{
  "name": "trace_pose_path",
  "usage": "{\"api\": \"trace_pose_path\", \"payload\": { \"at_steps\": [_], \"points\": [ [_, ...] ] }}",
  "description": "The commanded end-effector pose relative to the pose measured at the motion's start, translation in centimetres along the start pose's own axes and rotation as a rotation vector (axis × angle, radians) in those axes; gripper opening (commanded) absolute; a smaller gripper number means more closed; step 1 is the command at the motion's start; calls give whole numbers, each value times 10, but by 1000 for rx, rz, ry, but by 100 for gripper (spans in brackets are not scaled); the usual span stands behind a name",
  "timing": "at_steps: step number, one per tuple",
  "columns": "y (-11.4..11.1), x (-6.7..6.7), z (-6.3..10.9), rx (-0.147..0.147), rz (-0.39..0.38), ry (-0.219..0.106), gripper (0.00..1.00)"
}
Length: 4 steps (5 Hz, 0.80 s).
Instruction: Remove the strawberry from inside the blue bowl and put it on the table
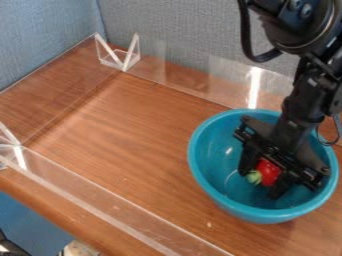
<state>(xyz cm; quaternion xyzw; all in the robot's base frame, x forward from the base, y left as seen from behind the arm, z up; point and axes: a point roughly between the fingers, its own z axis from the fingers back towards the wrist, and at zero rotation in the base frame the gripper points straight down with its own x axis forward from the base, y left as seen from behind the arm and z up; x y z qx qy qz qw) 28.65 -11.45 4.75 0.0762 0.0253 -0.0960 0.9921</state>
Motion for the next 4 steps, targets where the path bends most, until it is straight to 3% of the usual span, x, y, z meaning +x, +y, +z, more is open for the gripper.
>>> {"api": "trace_pose_path", "payload": {
  "at_steps": [1,4],
  "points": [
    [8,11,28,-15,26,-88,0],
    [20,4,51,6,34,-133,0]
  ]
}}
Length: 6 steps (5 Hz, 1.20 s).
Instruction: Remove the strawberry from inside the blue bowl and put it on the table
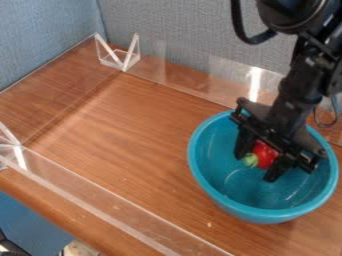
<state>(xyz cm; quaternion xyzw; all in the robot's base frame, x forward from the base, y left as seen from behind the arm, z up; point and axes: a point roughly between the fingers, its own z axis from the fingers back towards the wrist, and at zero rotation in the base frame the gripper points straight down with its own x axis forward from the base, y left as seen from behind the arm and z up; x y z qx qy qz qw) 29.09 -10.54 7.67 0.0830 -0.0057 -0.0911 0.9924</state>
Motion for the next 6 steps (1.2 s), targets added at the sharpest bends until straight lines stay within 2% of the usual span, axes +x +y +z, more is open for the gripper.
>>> {"api": "trace_pose_path", "payload": {
  "at_steps": [1,2,3,4,5,6],
  "points": [
    [12,2,33,-3,24,-95,0],
    [28,-2,57,14,55,-146,0],
    [70,-13,87,54,157,-191,0],
    [119,-31,90,86,306,-183,0],
    [165,-43,71,92,447,-132,0],
    [193,-48,48,98,486,-92,0]
  ]
}}
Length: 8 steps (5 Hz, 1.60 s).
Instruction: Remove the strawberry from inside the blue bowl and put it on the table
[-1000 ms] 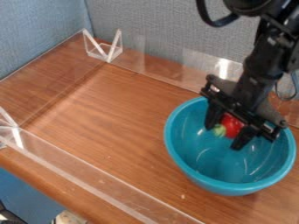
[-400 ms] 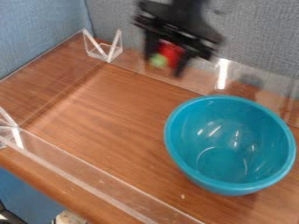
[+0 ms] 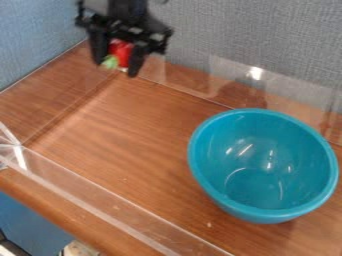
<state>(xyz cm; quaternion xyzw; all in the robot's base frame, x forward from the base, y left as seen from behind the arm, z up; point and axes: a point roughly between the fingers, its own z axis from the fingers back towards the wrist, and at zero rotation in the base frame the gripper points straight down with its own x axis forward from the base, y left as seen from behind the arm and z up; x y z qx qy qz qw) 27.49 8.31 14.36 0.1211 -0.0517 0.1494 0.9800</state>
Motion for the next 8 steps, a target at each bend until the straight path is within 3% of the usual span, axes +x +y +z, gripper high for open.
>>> {"api": "trace_pose_path", "payload": {
  "at_steps": [1,2,4,5,6,8],
  "points": [
    [4,9,-20,-21,-5,-1,0],
    [-2,6,-52,-32,-23,35,0],
    [-15,7,-105,-54,-55,67,0],
    [-17,6,-110,-61,-58,69,0],
    [-17,4,-112,-65,-60,70,100],
    [-21,1,-115,-76,-68,74,100]
  ]
}}
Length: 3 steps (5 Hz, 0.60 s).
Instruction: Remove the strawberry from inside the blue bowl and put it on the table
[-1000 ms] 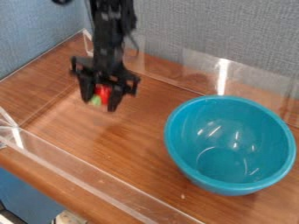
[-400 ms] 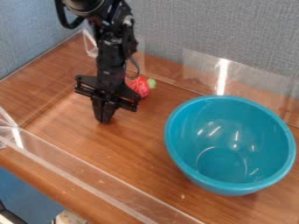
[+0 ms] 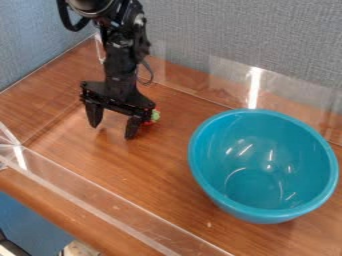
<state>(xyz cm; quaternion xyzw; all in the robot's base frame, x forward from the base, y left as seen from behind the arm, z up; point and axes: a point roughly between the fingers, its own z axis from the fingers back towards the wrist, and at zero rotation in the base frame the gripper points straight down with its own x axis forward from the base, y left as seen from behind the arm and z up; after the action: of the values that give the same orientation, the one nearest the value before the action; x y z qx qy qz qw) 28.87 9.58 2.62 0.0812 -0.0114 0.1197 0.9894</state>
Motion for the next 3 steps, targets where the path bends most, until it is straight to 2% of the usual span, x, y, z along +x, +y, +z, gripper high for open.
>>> {"api": "trace_pose_path", "payload": {
  "at_steps": [1,3],
  "points": [
    [-6,1,2,-17,-5,-14,100],
    [-9,-1,1,-32,-10,-15,100]
  ]
}}
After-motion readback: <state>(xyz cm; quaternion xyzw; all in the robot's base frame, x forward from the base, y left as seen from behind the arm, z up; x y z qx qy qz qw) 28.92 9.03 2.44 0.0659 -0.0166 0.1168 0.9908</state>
